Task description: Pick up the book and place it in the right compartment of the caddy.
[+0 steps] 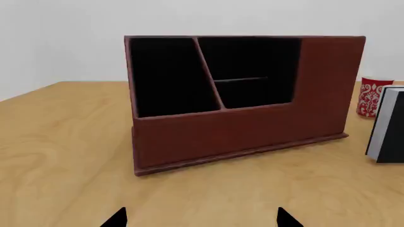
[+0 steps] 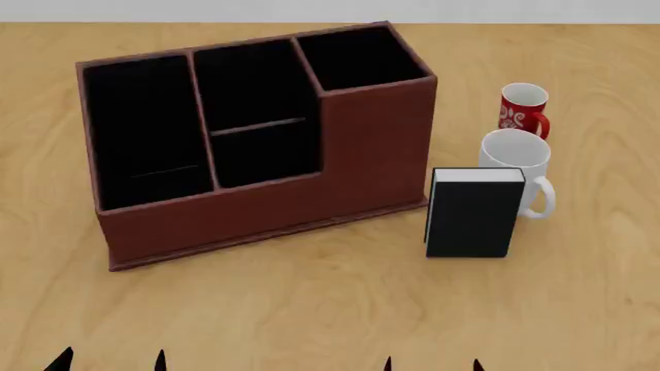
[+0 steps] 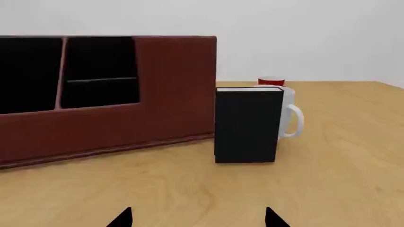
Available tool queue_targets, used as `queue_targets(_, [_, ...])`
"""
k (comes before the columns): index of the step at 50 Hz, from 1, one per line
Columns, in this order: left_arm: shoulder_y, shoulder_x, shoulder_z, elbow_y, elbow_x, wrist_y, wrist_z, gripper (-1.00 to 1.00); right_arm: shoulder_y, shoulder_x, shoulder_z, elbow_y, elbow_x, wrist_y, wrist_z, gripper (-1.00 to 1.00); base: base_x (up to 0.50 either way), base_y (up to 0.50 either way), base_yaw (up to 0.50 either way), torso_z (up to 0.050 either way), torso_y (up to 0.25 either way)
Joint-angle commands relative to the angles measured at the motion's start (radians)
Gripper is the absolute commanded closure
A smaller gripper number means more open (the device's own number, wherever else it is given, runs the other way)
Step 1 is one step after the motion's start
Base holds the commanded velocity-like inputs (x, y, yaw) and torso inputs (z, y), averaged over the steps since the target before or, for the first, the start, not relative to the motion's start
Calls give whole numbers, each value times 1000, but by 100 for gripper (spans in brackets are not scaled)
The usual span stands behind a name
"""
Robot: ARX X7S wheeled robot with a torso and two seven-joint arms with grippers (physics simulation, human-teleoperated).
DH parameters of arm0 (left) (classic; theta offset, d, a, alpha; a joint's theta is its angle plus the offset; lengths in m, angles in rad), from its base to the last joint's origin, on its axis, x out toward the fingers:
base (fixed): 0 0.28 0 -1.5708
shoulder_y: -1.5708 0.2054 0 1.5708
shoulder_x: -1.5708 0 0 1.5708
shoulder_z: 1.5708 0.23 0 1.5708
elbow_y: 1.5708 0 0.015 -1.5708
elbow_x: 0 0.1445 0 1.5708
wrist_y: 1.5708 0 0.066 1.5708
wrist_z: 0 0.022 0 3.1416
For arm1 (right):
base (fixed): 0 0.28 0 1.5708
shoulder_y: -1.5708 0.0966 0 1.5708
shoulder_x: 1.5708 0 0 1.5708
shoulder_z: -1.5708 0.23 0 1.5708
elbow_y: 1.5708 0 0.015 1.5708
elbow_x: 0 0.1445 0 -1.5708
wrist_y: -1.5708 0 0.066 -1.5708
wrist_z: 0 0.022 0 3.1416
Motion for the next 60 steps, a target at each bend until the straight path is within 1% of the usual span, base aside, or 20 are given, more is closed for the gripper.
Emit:
queue_targets(1, [0, -10, 11, 0, -10, 0, -11, -100, 0, 9, 0, 0, 9, 0, 13, -100, 0, 0, 0, 0, 0])
queue_targets(6, [-1, -29, 33, -1, -23, 3, -30, -100, 0, 27, -34, -1, 28, 1, 33, -100, 0, 0, 0, 0, 0])
queue_targets(16, [-2, -54, 63, -3, -39, 9, -56, -100, -7, 54, -56, -10, 58, 1, 57, -100, 0, 0, 0, 0, 0])
queue_targets(24, [-2, -51, 59, -16, -81, 47, -79, -100, -18, 70, -55, -98, 68, 45, 90, -100, 0, 0, 0, 0, 0])
queue_targets(33, [-7, -59, 73, -65, -89, 187, -94, -100, -26, 102, -36, -274, 94, 131, 116, -100, 0, 0, 0, 0, 0])
queue_targets(38, [-12, -65, 83, -91, -87, 257, -97, -100, -8, 124, -20, -379, 115, 205, 127, -100, 0, 0, 0, 0, 0])
queue_targets(42, [-17, -70, 92, -117, -85, 326, -96, -100, 29, 144, -12, -471, 131, 294, 135, -100, 0, 0, 0, 0, 0])
queue_targets(45, [-24, -73, 98, -148, -68, 401, -102, -100, 52, 150, -4, -511, 135, 316, 146, -100, 0, 0, 0, 0, 0])
queue_targets(47, [-29, -80, 106, -166, -56, 445, -98, -100, 77, 158, 3, -548, 152, 365, 148, -100, 0, 0, 0, 0, 0])
queue_targets(49, [-31, -82, 109, -175, -56, 466, -99, -100, 90, 165, 3, -566, 155, 384, 149, -100, 0, 0, 0, 0, 0])
queue_targets(60, [-62, -78, 109, -283, -16, 710, -146, -100, 236, 213, 39, -708, 207, 596, 170, -100, 0, 0, 0, 0, 0])
